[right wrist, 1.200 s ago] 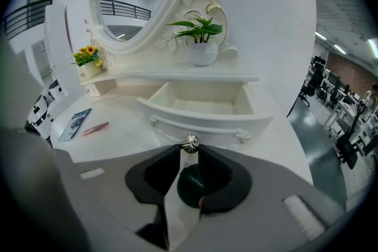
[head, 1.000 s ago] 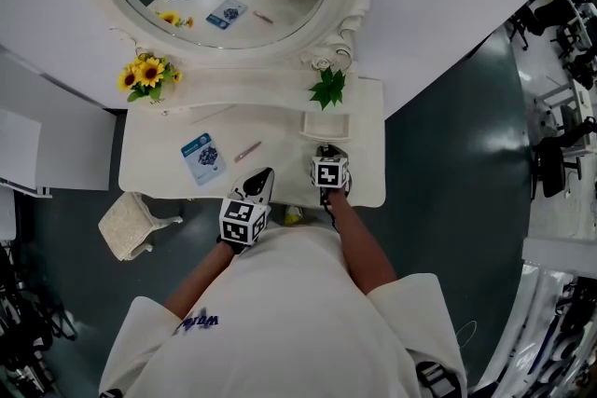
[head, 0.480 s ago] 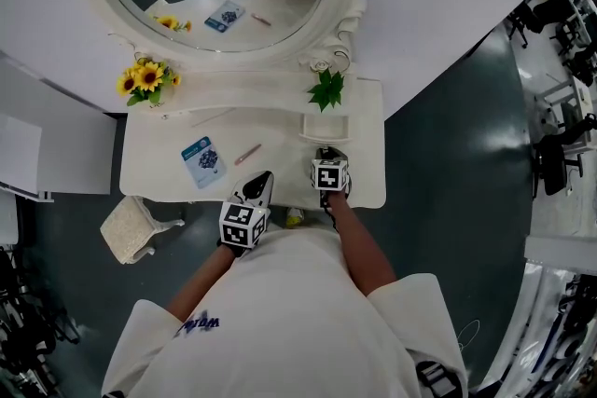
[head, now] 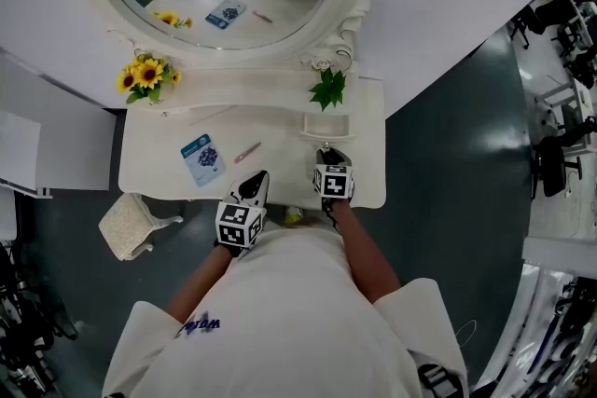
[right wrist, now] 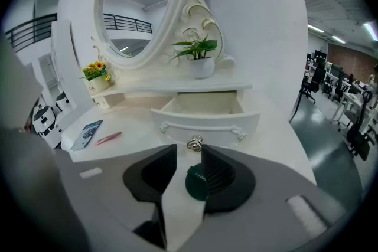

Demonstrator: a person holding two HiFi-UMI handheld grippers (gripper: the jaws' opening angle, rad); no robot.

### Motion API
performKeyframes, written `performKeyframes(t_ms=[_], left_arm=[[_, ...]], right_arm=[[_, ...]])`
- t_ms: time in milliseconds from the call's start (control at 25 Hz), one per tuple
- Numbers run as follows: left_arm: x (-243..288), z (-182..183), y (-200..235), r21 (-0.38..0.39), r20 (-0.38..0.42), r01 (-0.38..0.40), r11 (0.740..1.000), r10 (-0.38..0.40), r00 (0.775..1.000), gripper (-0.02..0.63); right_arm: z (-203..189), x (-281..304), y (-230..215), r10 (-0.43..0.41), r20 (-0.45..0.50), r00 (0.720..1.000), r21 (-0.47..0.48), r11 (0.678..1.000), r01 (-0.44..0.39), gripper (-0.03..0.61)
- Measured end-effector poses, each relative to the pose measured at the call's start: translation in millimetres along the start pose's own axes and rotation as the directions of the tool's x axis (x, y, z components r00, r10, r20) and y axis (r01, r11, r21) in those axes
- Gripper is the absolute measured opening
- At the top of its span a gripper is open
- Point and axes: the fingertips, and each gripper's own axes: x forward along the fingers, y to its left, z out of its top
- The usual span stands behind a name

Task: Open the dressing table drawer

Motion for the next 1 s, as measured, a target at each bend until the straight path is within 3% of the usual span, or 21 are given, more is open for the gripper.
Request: performKeyframes(t_ms=[440,760,1000], left_arm=[[-6,1,20,-0.025,0.008,-0.041,0.999,0.041,0.999,0.008],[-14,8,41,-0.042,0.02,-0.087,0.995,0.087,0.996,0.008],[-45,34,42,-0.03,0.08,-0.098,0.995,0.1,0.992,0.008]], right_arm=[[46,-50,15,0.062,0.145,0.988,0.046,0.997,-0.069,0.133],[96,-90,35,0.084,0.267,0.96,-0.067,0.995,-0.068,0.123],[114,-125,58,0.103,0.313,0.944,-0.074,0.994,-0.083,0.121]])
